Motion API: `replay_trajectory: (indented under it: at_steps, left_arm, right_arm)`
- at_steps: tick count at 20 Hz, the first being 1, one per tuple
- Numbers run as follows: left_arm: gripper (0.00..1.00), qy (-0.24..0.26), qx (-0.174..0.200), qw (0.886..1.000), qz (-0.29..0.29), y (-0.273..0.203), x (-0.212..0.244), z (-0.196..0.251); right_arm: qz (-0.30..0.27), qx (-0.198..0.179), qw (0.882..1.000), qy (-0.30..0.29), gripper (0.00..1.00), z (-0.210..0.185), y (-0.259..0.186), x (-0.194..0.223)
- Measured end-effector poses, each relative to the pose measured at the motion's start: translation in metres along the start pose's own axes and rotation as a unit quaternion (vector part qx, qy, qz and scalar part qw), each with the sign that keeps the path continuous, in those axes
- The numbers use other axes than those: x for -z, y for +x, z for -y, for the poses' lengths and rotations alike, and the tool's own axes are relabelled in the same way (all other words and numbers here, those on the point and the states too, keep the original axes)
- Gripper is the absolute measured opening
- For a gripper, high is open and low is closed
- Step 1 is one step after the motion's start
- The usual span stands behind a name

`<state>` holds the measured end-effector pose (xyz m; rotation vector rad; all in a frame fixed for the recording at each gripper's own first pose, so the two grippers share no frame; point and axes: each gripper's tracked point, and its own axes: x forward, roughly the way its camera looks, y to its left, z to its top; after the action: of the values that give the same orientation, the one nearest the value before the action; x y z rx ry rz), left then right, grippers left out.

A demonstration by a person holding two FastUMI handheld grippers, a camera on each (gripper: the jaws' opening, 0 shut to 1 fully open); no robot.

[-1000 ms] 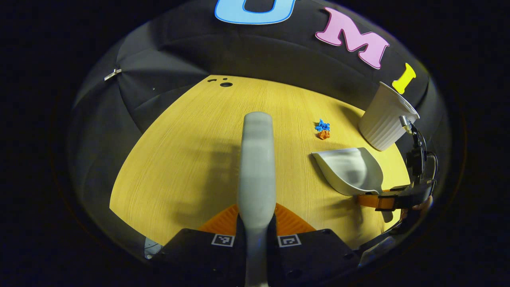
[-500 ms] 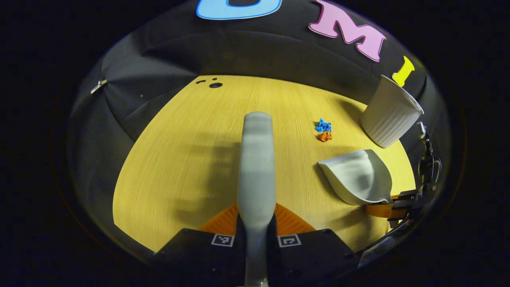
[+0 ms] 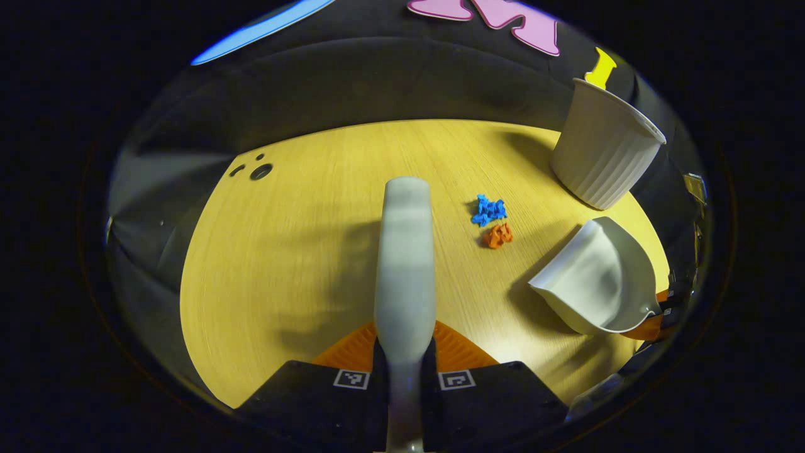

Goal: Pick up the small broom and dustpan from the desktop, sweep the trash into the dustpan with the broom, and then empty the trash into the garbage bin.

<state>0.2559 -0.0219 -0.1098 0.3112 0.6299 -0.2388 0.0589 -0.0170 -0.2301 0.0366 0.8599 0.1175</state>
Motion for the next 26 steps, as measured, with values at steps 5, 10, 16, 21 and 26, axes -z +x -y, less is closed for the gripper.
replay_trajectory:
  at_steps: [5, 10, 16, 21, 26]
  left_arm:
    - [0.26, 0.089, 0.019, 0.996, -0.012, 0.044, -0.043, 0.012]
    - [0.26, 0.159, 0.045, 0.986, -0.031, 0.063, -0.050, 0.039]
    - [0.26, 0.208, 0.102, 0.972, -0.045, 0.058, -0.044, 0.078]
    - [0.27, 0.241, 0.157, 0.956, -0.062, 0.040, -0.019, 0.121]
    - [0.26, 0.231, 0.259, 0.934, -0.083, -0.003, 0.006, 0.173]
  right_arm:
    - [-0.012, 0.017, 1.000, -0.023, 0.29, 0.025, -0.001, 0.000]
    - [-0.029, 0.010, 0.997, -0.067, 0.34, 0.030, -0.002, 0.011]
    - [-0.039, -0.020, 0.994, -0.097, 0.34, 0.019, 0.002, 0.012]
    - [-0.040, -0.026, 0.993, -0.110, 0.34, 0.017, 0.002, 0.016]
    - [-0.036, -0.028, 0.992, -0.120, 0.34, 0.022, 0.004, 0.020]
